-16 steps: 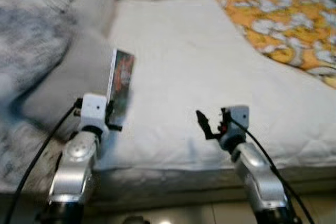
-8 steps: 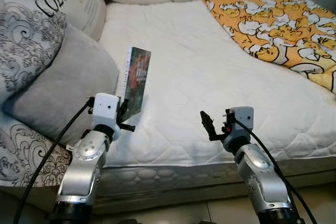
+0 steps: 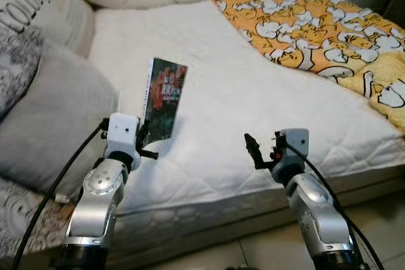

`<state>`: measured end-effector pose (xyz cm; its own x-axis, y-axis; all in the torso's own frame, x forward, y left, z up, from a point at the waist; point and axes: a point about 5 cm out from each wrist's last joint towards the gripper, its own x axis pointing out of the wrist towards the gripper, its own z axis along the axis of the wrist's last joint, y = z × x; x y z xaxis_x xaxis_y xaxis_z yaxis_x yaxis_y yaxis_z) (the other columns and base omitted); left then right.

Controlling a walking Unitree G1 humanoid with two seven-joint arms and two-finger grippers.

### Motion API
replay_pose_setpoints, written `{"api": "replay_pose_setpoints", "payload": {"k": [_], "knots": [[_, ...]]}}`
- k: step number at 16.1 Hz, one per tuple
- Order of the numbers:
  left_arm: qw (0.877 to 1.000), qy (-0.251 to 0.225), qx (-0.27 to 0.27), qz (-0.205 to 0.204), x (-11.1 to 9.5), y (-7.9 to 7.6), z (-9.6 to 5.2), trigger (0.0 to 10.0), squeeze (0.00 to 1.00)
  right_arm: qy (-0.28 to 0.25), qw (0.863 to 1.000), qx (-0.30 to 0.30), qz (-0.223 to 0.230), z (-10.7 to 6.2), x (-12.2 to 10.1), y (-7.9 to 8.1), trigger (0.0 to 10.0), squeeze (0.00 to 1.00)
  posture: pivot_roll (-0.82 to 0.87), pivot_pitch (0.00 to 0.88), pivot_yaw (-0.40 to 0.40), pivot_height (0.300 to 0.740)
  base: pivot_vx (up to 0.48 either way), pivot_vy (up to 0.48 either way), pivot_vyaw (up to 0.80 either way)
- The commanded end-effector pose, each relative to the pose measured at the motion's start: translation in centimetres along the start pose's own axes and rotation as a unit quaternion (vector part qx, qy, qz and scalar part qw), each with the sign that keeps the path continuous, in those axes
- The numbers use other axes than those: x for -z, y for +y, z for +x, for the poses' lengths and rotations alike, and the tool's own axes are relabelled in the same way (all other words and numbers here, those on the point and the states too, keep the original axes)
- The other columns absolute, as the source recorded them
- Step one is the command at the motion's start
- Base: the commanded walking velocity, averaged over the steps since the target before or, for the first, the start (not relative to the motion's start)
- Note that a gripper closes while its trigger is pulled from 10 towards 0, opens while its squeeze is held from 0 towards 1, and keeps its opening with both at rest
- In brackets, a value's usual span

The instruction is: Clean up the room

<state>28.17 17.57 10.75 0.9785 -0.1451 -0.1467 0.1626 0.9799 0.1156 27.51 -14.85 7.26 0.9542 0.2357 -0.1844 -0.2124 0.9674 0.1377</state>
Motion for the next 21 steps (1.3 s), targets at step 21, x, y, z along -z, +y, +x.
{"api": "replay_pose_setpoints", "payload": {"k": [21], "knots": [[1.0, -0.009, -0.025, 0.004, -0.68, 0.55, 0.22, 10.0, 0.0, 0.0, 1.0, -0.007, -0.005, 0.04, 0.0, 0.06, 10.0, 0.0, 0.02, 0.0, -0.008, 0.74, 0.188, 0.0, -0.05]]}}
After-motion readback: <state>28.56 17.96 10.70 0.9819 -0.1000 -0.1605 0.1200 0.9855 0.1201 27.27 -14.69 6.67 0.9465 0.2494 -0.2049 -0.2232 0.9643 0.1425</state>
